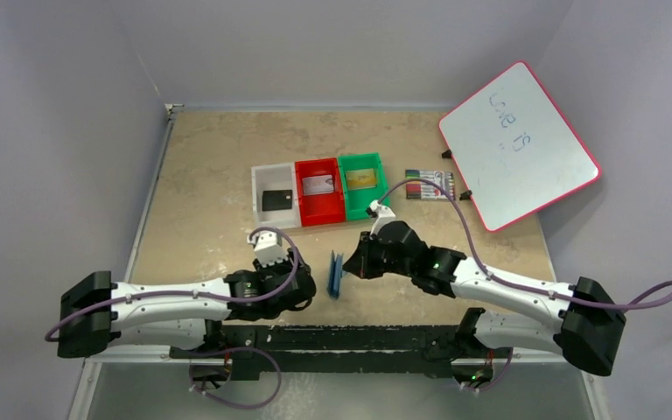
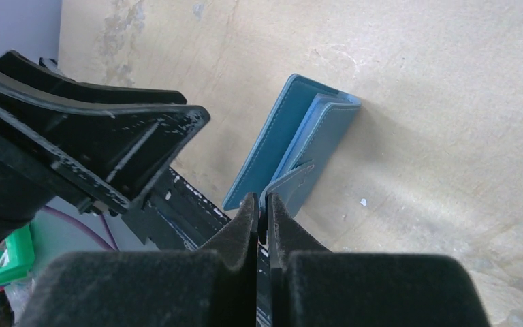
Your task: Take the credit cards out of the card holder
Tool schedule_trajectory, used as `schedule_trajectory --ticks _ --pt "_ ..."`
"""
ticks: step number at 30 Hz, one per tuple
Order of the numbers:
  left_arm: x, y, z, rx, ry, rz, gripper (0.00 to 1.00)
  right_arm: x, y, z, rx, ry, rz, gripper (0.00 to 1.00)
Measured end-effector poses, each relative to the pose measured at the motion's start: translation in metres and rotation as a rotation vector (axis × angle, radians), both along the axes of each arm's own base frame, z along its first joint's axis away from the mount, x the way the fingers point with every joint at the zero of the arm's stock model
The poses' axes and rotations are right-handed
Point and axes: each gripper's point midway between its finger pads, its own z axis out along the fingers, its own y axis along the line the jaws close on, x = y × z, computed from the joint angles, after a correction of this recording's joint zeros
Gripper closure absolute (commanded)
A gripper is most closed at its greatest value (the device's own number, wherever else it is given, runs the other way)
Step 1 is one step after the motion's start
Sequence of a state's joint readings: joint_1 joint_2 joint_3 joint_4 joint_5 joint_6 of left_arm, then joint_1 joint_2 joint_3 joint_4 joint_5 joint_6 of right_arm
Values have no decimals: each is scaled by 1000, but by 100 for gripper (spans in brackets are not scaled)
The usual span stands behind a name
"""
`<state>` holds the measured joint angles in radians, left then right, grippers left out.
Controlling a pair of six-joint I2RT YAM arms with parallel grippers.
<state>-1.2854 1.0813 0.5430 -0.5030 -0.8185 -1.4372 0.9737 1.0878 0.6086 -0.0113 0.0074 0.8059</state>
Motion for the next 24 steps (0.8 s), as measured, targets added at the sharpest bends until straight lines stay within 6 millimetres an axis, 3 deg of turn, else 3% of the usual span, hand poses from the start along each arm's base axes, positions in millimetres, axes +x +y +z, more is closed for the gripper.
schedule_trajectory --ticks 8,13,17,20,24 --pt "1 25 16 -47 -42 60 42 5 17 4 -4 -9 53 100" --pt "2 35 23 -66 -63 84 42 5 39 15 32 -15 137 100" --pt "2 39 23 -61 -68 97 42 12 54 11 18 7 146 100" --pt "2 40 22 -52 -68 98 42 12 52 5 10 31 127 100" --pt "2 40 19 -35 -63 97 42 16 35 13 66 29 62 100"
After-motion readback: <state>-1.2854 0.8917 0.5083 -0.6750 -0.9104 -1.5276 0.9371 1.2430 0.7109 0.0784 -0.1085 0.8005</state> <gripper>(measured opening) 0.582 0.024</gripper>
